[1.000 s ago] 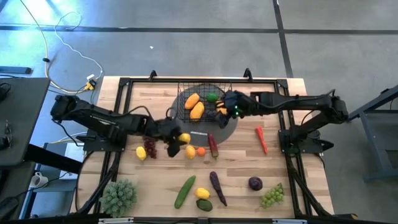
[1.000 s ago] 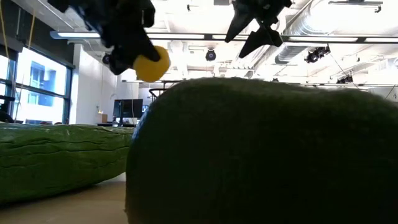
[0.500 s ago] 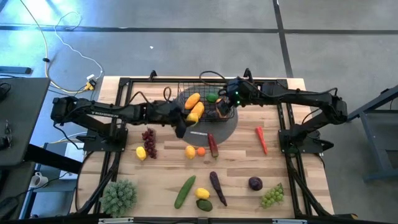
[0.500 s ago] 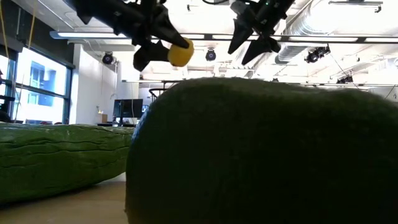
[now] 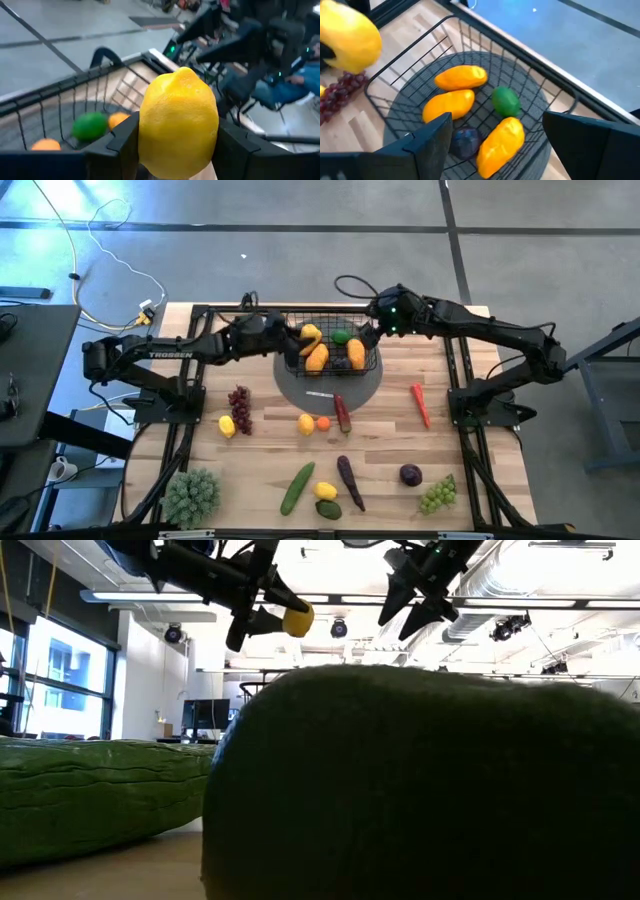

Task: Build produce basket
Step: Put the yellow lemon into the black wire basket

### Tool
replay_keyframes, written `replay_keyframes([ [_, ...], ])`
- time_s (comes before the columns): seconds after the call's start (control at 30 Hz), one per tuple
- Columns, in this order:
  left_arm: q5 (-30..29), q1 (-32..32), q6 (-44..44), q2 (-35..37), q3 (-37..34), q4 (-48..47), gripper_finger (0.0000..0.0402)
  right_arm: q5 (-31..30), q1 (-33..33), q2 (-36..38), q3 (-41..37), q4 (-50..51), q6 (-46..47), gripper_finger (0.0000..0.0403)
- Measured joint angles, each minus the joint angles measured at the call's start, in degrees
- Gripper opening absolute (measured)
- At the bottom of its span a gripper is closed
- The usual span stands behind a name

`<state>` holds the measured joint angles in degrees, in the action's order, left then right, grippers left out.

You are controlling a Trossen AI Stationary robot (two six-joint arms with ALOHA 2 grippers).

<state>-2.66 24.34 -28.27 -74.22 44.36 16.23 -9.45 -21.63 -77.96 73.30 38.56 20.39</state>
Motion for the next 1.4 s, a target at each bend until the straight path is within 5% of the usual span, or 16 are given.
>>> replay_keyframes([
  [0.8, 3.5, 10.9, 9.97, -0.16, 6.73, -0.98, 0.0179, -0.02, -2.01, 0.09, -0.04, 0.19, 3.86, 0.0291],
  [1.4, 3.69, 10.42, 11.9, -12.12, 6.78, 1.54, 0.0187, -2.6, -2.01, 0.07, -0.07, 0.19, 6.72, 0.0291],
])
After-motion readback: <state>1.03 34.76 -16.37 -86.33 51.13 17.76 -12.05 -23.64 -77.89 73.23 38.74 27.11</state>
